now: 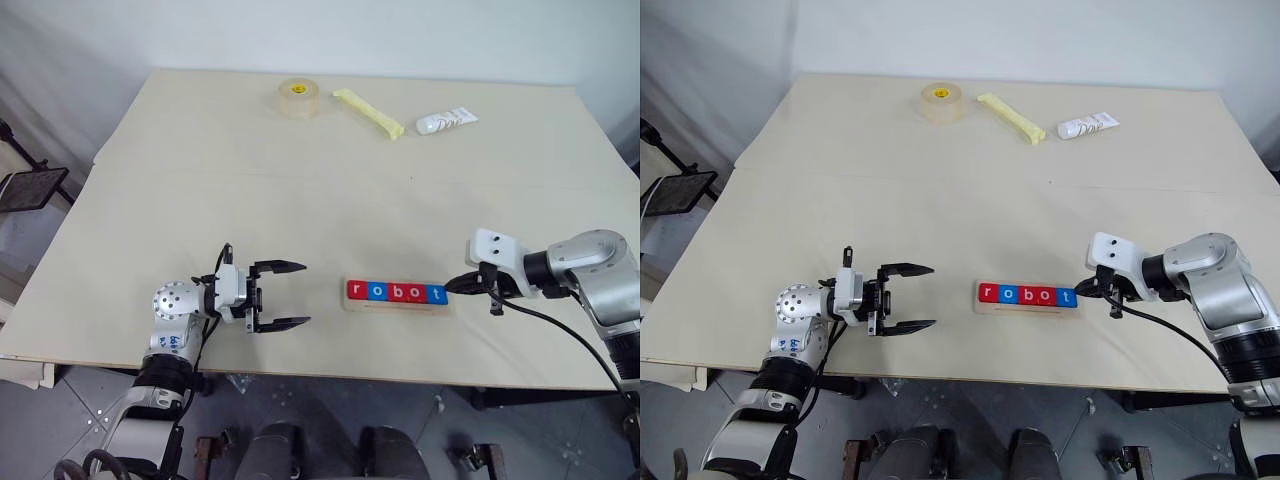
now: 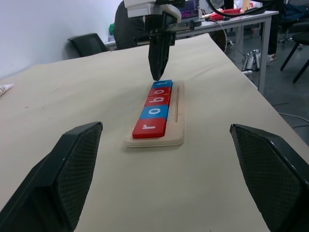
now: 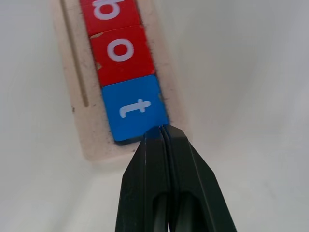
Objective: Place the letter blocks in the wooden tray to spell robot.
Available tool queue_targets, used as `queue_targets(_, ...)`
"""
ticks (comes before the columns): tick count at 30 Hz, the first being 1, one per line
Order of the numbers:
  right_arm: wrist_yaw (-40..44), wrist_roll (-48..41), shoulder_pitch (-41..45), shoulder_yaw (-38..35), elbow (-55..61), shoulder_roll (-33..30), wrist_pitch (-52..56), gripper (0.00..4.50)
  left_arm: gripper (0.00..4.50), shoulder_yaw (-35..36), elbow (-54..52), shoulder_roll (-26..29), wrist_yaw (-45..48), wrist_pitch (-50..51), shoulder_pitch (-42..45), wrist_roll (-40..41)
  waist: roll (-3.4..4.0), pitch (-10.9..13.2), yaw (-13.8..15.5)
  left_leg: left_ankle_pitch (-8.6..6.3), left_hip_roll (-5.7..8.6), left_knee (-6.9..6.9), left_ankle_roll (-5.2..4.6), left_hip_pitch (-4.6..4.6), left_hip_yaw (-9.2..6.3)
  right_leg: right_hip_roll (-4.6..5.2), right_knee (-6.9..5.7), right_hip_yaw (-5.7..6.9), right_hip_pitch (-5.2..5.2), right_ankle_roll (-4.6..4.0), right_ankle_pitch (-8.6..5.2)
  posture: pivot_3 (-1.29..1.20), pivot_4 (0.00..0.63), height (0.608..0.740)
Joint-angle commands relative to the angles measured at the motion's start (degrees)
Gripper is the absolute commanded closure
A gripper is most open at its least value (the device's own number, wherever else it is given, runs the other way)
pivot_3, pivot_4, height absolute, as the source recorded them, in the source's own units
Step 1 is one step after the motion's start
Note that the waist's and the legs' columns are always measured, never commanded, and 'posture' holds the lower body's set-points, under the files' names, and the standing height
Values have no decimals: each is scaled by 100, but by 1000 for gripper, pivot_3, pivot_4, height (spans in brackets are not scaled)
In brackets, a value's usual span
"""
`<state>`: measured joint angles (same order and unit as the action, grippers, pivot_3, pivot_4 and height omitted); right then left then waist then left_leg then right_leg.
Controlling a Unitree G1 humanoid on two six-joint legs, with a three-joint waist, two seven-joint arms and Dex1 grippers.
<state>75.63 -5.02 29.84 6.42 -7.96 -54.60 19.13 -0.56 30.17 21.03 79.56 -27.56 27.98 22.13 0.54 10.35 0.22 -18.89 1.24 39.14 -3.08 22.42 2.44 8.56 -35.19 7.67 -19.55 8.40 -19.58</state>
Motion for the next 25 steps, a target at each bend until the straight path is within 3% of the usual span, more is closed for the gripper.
queue_targets(1, 140, -575, -397, -792, 296, -209, -514, 4110, 0, 44, -32, 38, -33, -92, -3, -23, 0, 0, 27, 0, 1, -1, 0, 0, -1, 0, 1, 1, 1, 0, 0, 0, 150, 740)
queue_targets(3, 278, -907, -620, -1092, 228, -210, -491, 3623, 0, 54, 0, 46, -94, -107, 17, -64, -1, 0, 40, 0, 1, -1, 0, 0, -1, 0, 2, 1, 1, 1, 1, 0, 150, 740)
queue_targets(10, 1113, -1813, -1414, -2233, -697, -219, -1526, 1250, 0, 246, -196, 200, -453, -57, 61, -39, -2, 1, 100, 0, 1, 0, -1, -2, 4, 0, 8, 2, 7, 2, 1, 0, 150, 740)
queue_targets(14, 1527, -2121, -1554, -2523, -1170, -233, -1811, 32, 0, 361, -262, 316, -379, 108, 126, 135, -2, 1, 104, 0, 1, 0, -1, -2, 5, 0, 9, 3, 8, 2, 1, 0, 150, 740)
queue_targets(20, 1687, -2703, -1585, -2620, -2247, -513, -2245, 32, 0, 688, -616, 640, 14, 1037, 90, 891, -3, 2, 98, 0, 0, -1, -1, -3, 6, 0, 9, 3, 7, 3, 1, 0, 150, 740)
queue_targets(25, 1687, -3376, -1716, -2164, -2624, -942, -2682, 32, 0, 735, -835, 673, 369, 1270, -16, 1067, -2, 1, 95, 0, -2, 0, -2, -7, 6, 0, 12, 2, 14, 3, 1, 0, 150, 740)
